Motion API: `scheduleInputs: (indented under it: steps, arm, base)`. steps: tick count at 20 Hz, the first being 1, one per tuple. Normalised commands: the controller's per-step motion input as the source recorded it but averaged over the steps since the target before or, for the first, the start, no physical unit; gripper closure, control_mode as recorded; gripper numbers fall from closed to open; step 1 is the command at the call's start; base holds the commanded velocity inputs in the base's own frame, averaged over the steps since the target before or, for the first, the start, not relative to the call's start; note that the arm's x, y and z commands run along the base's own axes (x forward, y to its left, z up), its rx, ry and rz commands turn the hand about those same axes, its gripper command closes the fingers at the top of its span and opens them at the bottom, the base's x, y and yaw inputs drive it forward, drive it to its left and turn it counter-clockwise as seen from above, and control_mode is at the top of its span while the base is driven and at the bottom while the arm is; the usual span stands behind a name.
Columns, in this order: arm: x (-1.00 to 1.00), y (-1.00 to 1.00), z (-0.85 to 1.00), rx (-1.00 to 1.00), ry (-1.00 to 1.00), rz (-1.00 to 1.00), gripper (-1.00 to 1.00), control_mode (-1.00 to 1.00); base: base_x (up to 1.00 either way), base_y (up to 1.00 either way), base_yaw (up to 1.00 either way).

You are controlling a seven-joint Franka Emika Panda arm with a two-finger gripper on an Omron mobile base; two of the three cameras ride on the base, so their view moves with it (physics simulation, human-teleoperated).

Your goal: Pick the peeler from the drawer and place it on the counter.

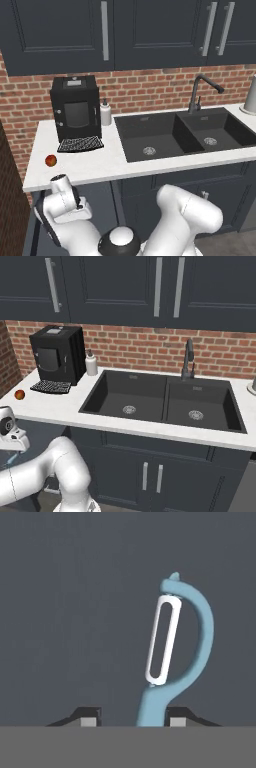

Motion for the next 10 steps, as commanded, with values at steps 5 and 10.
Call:
scheduleInputs:
  steps: [5, 10]
  arm:
    - [-0.75, -0.22, -0.7, 0.02, -0.04, 0.0, 1.0, -1.0]
    - [-1.0, -0.87, -0.99, 0.16, -0.17, 0.0, 1.0, -1.0]
  base:
    - [0.0, 0.0, 0.0]
    - [0.0, 0.0, 0.0]
